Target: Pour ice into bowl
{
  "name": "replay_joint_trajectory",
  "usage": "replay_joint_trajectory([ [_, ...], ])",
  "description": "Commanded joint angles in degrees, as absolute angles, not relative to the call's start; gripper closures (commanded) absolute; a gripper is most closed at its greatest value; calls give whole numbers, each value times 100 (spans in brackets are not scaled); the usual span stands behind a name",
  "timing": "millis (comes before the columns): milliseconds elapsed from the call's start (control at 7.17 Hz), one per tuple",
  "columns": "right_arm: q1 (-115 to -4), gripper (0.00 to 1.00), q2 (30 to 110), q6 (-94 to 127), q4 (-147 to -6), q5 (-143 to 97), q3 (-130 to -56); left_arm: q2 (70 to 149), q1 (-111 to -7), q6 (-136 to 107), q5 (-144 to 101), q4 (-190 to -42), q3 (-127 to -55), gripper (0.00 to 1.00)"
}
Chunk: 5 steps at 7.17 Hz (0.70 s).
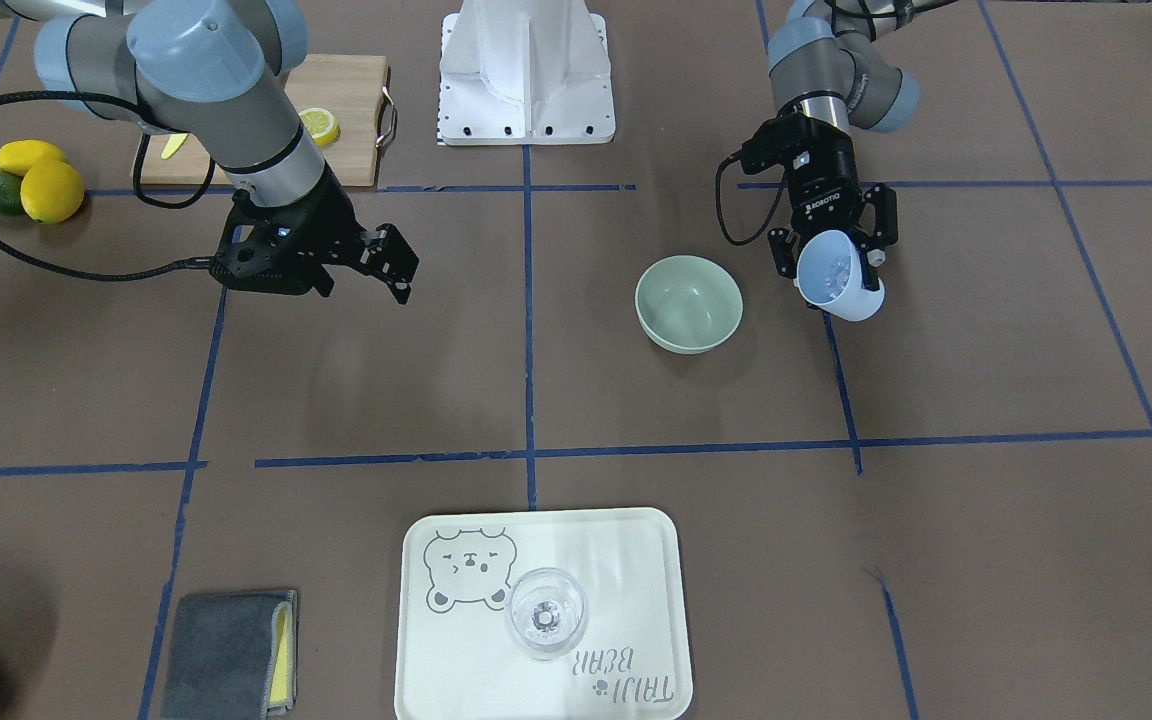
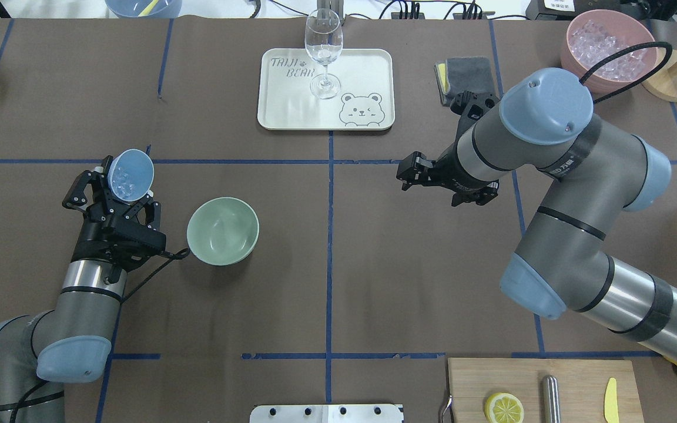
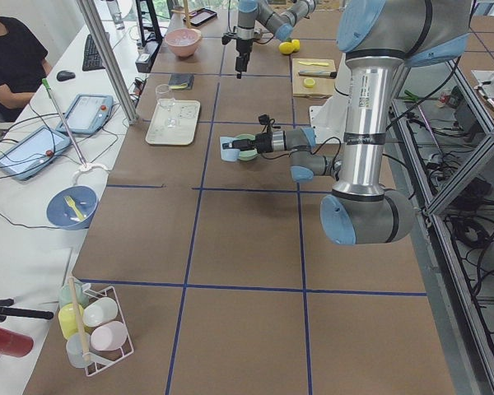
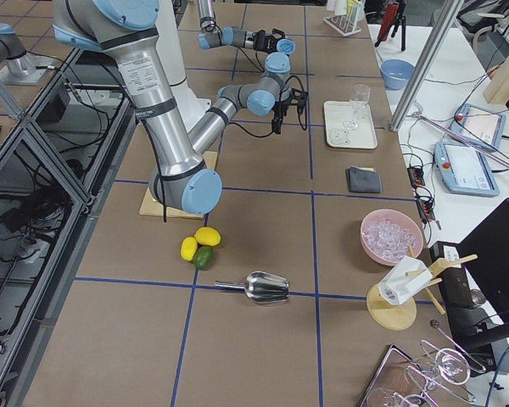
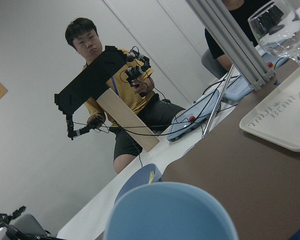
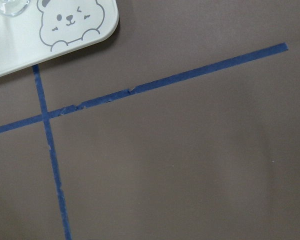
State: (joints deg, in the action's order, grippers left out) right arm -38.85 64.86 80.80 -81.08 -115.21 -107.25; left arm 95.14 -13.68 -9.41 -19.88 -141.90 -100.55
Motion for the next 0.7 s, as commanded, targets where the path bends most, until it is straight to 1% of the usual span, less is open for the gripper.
replay_joint_trajectory([
  [0, -3876, 0, 6601, 8095, -7893, -11540, -10714, 9562, -1258, 311, -1672, -14186, -10002, 100],
  [558, -3858, 0, 6557, 8147, -7893, -11540, -10714, 10009, -1108, 1816, -1573, -14186, -9617, 100],
])
